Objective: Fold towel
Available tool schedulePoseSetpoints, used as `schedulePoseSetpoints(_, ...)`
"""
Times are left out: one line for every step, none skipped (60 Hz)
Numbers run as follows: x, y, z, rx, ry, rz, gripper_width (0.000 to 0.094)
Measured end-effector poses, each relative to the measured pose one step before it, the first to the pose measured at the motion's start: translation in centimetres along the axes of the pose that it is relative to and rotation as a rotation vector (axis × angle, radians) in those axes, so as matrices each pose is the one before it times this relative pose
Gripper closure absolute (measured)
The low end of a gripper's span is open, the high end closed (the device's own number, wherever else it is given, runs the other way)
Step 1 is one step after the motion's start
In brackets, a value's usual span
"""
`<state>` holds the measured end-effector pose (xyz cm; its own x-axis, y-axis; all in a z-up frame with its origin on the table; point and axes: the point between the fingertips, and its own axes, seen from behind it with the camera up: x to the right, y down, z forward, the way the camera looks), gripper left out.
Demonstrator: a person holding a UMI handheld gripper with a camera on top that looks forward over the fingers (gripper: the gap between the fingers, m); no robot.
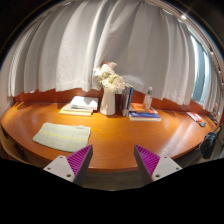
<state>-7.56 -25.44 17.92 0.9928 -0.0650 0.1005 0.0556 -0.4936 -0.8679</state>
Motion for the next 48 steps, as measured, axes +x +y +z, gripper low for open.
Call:
schedulePoseSetpoints(-1.211,0.838,0.508,-0.00716,-0.00644,0.002,0.01)
schedulePoseSetpoints(-1.306,0.834,0.443,-0.00821,-0.00856,0.0024,0.0098)
schedulePoseSetpoints(-1.131,0.594,0.313,-0.01399,-0.0112,0.001,0.0098)
schedulePoseSetpoints(-1.321,0.806,0.492,-0.00875,-0.01108,0.0014,0.0099)
schedulePoseSetpoints(-1.393,0.791,0.49,-0.01029,-0.01289,0.0003,0.0099)
schedulePoseSetpoints(-1.442,0.764,0.477,-0.01173,-0.01477,-0.001,0.0099)
schedulePoseSetpoints(-1.433,0.671,0.48,-0.01046,-0.01513,-0.0036,0.0098)
schedulePoseSetpoints(-1.393,0.62,0.5,-0.00968,-0.01375,-0.0048,0.0097)
schedulePoseSetpoints(-1.364,0.581,0.512,-0.01135,-0.01267,-0.0047,0.0097)
schedulePoseSetpoints(-1.428,0.547,0.58,-0.01245,-0.01307,-0.0045,0.0098)
schedulePoseSetpoints(-1.483,0.481,0.589,-0.01283,-0.0149,-0.0055,0.0097)
schedulePoseSetpoints(-1.507,0.377,0.585,-0.0117,-0.01698,-0.0079,0.0097)
schedulePoseSetpoints(-1.525,0.242,0.608,-0.00935,-0.01824,-0.0084,0.0096)
schedulePoseSetpoints(-1.495,0.079,0.607,-0.00749,-0.01823,-0.0078,0.0095)
schedulePoseSetpoints(-1.428,-0.044,0.686,-0.00486,-0.01674,-0.006,0.009)
schedulePoseSetpoints(-1.426,-0.113,0.699,-0.00364,-0.0161,-0.005,0.0085)
schedulePoseSetpoints(-1.404,-0.11,0.72,-0.00362,-0.01703,-0.0048,0.0087)
schedulePoseSetpoints(-1.366,-0.156,0.725,-0.00488,-0.01784,-0.004,0.0092)
schedulePoseSetpoints(-1.263,-0.182,0.697,-0.00541,-0.01522,-0.0034,0.0093)
schedulePoseSetpoints(-1.212,-0.276,0.706,-0.00374,-0.01409,-0.0046,0.0098)
schedulePoseSetpoints(-1.162,-0.322,0.724,-0.00163,-0.01212,-0.0063,0.0096)
schedulePoseSetpoints(-1.063,-0.324,0.736,-0.00056,-0.01028,-0.0077,0.0098)
schedulePoseSetpoints(-1.022,-0.326,0.776,-0.00097,-0.00827,-0.0072,0.01)
schedulePoseSetpoints(-0.938,-0.346,0.776,-0.00116,-0.00695,-0.0065,0.0102)
schedulePoseSetpoints(-0.896,-0.335,0.778,-0.00035,-0.00639,-0.0064,0.0103)
schedulePoseSetpoints(-0.89,-0.376,0.751,-0.0003,-0.0067,-0.0066,0.0105)
schedulePoseSetpoints(-0.912,-0.329,0.777,-0.0007,-0.00716,-0.0064,0.0106)
schedulePoseSetpoints(-0.858,-0.28,0.75,-0.00204,-0.00822,-0.0059,0.011)
schedulePoseSetpoints(-0.806,-0.285,0.756,-0.00273,-0.00796,-0.0053,0.0111)
schedulePoseSetpoints(-0.753,-0.3,0.711,-0.00207,-0.00704,-0.0045,0.0116)
schedulePoseSetpoints(-0.656,-0.298,0.702,-0.00157,-0.00541,-0.0042,0.0118)
schedulePoseSetpoints(-0.571,-0.241,0.679,-0.0021,-0.00386,-0.0039,0.0122)
schedulePoseSetpoints(-0.501,-0.26,0.629,-0.00234,-0.0024,-0.003,0.0129)
schedulePoseSetpoints(-0.497,-0.303,0.559,-0.00035,-0.00213,-0.003,0.0135)
schedulePoseSetpoints(-0.421,-0.337,0.52,0.00174,-0.00114,-0.0027,0.0137)
schedulePoseSetpoints(-0.328,-0.291,0.469,0.00195,0.00112,-0.0019,0.0147)
schedulePoseSetpoints(-0.184,-0.126,0.506,0.0003,0.00355,-0.0019,0.0159)
schedulePoseSetpoints(-0.096,-0.027,0.467,-0.00398,0.00588,-0.0011,0.0177)
schedulePoseSetpoints(-0.024,0.113,0.486,-0.0071,0.00768,-0.002,0.0197)
schedulePoseSetpoints(-0.004,0.178,0.438,-0.01056,0.00923,-0.0037,0.0218)
schedulePoseSetpoints(0.082,0.268,0.41,-0.01382,0.01011,-0.0045,0.0244)
schedulePoseSetpoints(0.153,0.411,0.392,-0.017,0.01159,-0.006,0.0277)
schedulePoseSetpoints(-0.115,-0.589,-0.337,0.00441,0.00742,-0.0003,0.0306)
schedulePoseSetpoints(0.292,-0.214,0.308,0.02352,0.00874,0.0065,0.0354)
schedulePoseSetpoints(0.345,0.253,0.272,-0.00098,0.01945,0.01,0.0428)
schedulePoseSetpoints(0.245,0.143,0.018,-0.00903,0.01446,0.0079,0.0483)
schedulePoseSetpoints(0.19,-0.181,0.007,0.00736,0.00849,0.0088,0.0531)
schedulePoseSetpoints(0.562,-0.081,-0.138,-0.00093,0.00404,0.0049,0.0592)
